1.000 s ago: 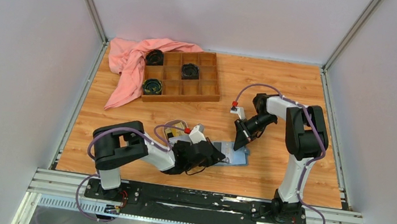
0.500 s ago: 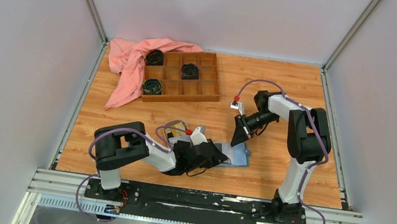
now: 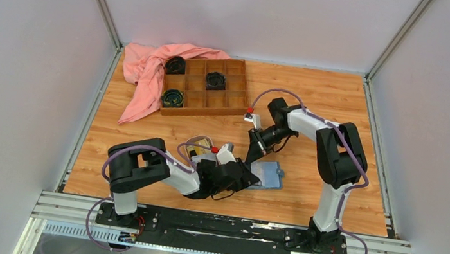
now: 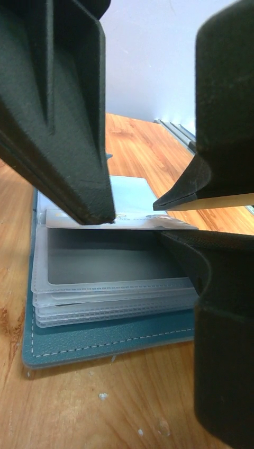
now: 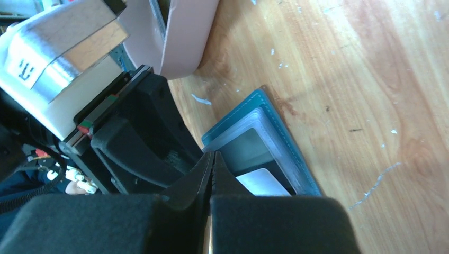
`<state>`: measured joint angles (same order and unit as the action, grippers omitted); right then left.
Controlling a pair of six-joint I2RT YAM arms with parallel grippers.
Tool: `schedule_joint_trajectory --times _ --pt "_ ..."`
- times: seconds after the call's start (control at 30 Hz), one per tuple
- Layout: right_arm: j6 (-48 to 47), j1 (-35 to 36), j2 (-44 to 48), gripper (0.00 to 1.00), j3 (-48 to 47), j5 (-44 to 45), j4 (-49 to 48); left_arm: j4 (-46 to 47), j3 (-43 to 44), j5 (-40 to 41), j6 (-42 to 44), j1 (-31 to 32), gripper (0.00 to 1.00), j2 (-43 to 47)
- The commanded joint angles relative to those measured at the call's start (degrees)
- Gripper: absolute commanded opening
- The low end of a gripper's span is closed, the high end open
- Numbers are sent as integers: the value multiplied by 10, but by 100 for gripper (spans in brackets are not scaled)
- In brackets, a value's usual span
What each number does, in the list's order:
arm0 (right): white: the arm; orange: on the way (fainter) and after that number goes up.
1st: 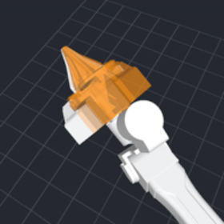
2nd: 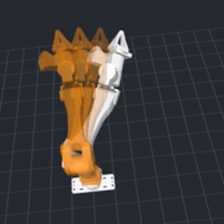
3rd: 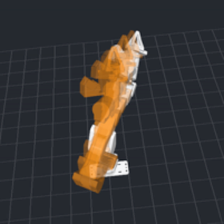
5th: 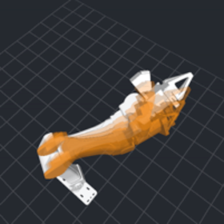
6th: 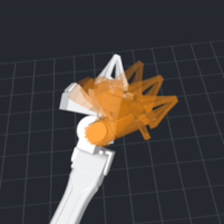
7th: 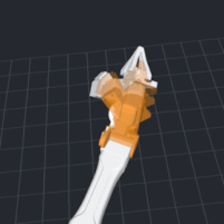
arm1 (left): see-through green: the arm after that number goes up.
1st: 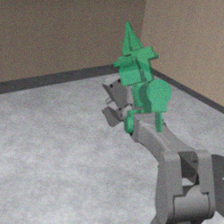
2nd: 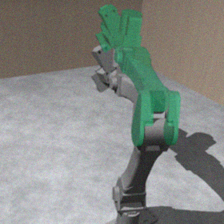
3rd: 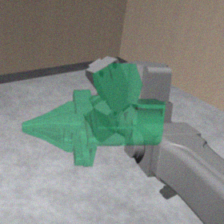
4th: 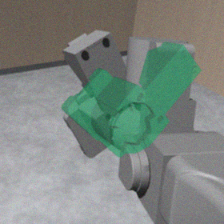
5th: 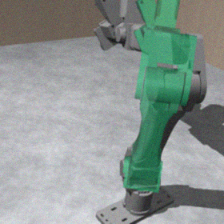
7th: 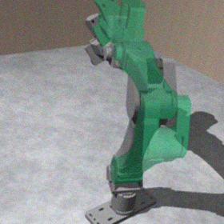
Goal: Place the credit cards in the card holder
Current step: Insert the credit card into the card holder.
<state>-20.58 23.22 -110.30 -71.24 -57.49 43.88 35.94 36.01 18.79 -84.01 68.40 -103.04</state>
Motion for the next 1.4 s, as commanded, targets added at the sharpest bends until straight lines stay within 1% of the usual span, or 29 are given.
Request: schedule_joint_trajectory --times 0.0,0.1,0.27,0.53,0.73,0.97,1.37 --pt "45 12 9 0 8 46 -18 -59 -4 3 18 7 26 -27" --pt "38 30 10 0 9 65 -14 -59 -4 2 19 6 26 -29" --pt "25 57 21 0 13 126 -7 -59 -5 2 18 5 27 -30" --pt "3 60 33 0 22 209 6 -58 -8 0 15 3 28 -30" --pt "-4 60 41 0 25 234 10 -58 -12 0 13 2 28 -29" --pt "-42 59 37 0 16 236 40 -58 -17 0 15 1 29 -24" --pt "-81 45 46 0 19 269 64 -58 -21 -4 20 -3 30 -18"
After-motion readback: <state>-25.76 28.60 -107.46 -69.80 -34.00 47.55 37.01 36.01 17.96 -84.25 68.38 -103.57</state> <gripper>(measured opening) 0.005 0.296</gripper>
